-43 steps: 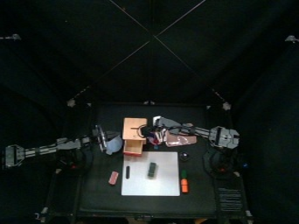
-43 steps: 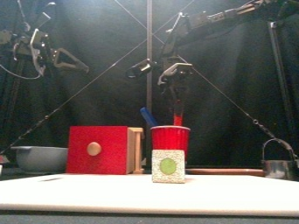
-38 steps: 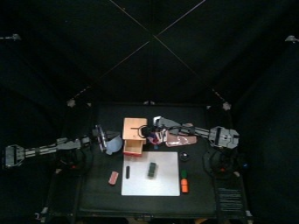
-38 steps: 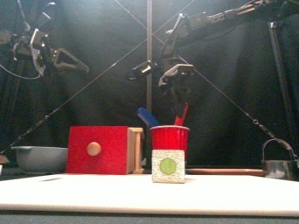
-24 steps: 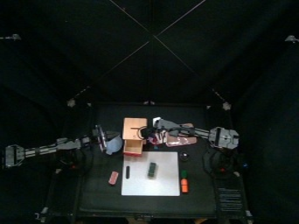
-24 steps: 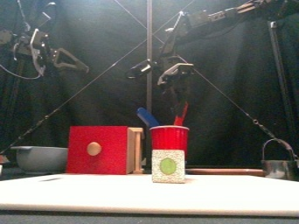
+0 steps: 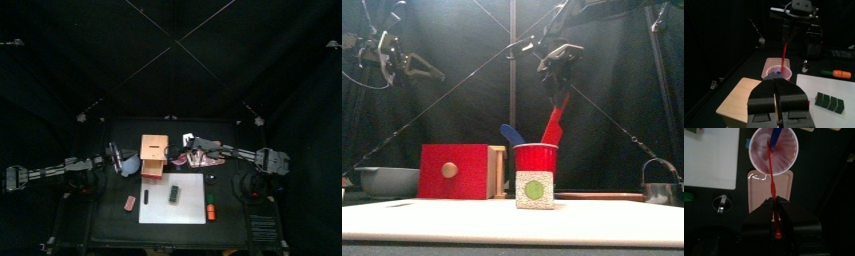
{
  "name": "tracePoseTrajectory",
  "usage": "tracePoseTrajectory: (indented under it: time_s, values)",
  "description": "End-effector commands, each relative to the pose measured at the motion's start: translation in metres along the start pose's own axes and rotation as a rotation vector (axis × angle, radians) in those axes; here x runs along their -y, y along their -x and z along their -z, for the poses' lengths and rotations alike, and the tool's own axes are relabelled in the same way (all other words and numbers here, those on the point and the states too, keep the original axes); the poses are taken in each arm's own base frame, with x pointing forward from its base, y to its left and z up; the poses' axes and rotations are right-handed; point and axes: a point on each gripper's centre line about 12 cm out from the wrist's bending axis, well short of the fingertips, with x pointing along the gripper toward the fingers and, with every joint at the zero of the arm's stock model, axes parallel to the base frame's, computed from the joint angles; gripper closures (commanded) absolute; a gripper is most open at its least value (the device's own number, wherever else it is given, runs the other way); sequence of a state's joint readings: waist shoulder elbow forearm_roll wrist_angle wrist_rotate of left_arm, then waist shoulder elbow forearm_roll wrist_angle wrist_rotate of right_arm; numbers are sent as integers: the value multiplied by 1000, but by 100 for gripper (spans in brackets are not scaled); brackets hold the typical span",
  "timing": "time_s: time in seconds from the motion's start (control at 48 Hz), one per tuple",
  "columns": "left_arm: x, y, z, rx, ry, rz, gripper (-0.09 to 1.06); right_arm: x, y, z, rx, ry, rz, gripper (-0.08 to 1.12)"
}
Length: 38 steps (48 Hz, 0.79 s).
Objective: Place sushi on board then cut the sushi with the knife then place the pieces on the plate
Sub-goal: Grasp knife edge with left hand
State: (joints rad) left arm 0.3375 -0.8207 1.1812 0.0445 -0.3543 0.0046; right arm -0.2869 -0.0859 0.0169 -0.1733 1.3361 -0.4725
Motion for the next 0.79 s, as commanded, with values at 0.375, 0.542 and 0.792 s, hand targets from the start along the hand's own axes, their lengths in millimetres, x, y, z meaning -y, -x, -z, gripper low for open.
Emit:
tracePoseTrajectory:
  time_s: [0.375, 0.542, 0.792]
  values:
    - [1, -11, -17, 25, -24, 9, 88, -42, 53, 46, 409, -332, 14, 56]
    - [6, -21, -12, -8, -30, 36, 88, -73, 39, 60, 745, -426, 6, 56]
    - [40, -37, -5, -56, -36, 167, 64, -111, -8, 76, 974, -450, -24, 56]
